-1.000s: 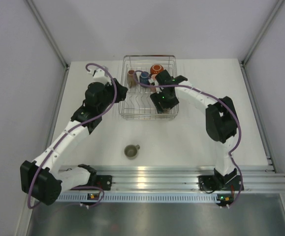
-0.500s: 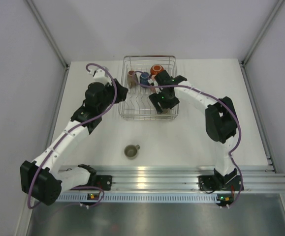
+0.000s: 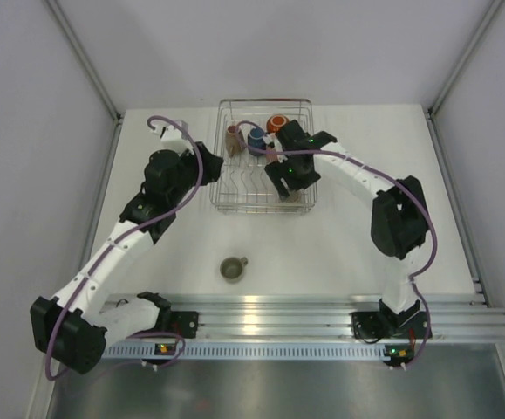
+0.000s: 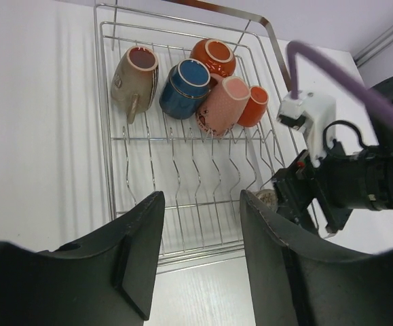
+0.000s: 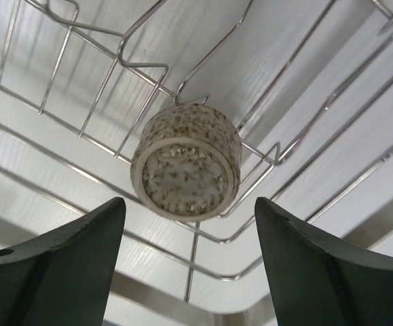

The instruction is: Load the cups into the dish rack

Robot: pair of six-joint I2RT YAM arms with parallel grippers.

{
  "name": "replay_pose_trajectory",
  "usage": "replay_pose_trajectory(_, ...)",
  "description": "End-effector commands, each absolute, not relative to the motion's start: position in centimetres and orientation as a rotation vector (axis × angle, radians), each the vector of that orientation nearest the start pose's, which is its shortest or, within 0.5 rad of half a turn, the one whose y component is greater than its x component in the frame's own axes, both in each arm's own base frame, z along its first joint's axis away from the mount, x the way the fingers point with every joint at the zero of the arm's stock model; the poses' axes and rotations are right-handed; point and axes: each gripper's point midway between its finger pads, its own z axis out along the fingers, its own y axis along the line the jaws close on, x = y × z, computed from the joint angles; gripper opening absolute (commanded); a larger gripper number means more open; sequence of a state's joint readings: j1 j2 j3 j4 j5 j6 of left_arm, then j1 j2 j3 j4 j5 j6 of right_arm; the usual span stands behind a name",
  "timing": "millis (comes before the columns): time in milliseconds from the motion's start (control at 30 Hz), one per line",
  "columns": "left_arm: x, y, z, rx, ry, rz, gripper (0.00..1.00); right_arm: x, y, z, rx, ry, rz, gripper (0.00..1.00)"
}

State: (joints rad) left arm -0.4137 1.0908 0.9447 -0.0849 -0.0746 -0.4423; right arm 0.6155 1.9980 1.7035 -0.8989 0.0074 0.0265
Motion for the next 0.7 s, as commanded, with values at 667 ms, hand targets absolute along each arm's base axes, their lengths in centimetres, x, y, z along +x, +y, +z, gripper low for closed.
replay_pose_trajectory(667, 24.4, -11.0, 16.2, -0.182, 2.185, -0.302, 0.52, 33.8, 22.9, 28.7, -0.553, 2.058, 0.357, 0.81)
